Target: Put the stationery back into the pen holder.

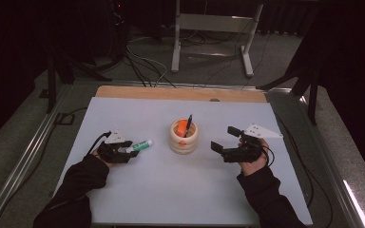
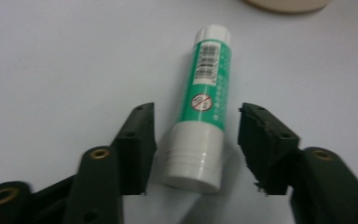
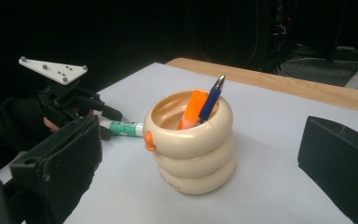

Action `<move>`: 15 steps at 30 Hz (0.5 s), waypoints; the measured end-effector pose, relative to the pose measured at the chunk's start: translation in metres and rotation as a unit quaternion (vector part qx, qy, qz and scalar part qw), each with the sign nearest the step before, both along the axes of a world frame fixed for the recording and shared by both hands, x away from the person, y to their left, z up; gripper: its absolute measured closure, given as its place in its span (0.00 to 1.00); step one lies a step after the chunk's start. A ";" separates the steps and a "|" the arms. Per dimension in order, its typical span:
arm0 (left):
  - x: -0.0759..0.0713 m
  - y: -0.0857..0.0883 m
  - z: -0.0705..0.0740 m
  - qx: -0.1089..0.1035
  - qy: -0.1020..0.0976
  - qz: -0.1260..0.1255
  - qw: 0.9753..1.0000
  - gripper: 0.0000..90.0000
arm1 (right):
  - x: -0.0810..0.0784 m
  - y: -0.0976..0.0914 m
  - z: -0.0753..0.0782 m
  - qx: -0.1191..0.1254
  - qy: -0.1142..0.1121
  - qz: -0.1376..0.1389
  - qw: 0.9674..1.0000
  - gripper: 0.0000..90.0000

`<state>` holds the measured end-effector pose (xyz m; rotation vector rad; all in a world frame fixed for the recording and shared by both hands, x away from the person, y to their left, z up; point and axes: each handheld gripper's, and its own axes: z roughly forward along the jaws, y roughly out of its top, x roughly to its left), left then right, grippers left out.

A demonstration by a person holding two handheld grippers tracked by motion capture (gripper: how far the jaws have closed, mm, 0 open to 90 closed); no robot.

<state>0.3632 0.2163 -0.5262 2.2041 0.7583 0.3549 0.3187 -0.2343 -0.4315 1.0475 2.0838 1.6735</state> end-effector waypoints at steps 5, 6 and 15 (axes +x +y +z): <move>0.000 -0.002 -0.001 0.016 -0.008 -0.013 1.000 0.66 | 0.000 0.000 0.000 -0.001 0.001 -0.001 1.000 0.00; 0.000 -0.002 -0.001 0.017 -0.008 -0.015 1.000 0.68 | 0.000 0.000 0.000 -0.001 0.001 -0.001 1.000 0.00; -0.001 -0.003 -0.001 0.016 -0.010 -0.018 1.000 0.74 | 0.000 0.000 0.000 -0.001 0.002 -0.001 1.000 0.00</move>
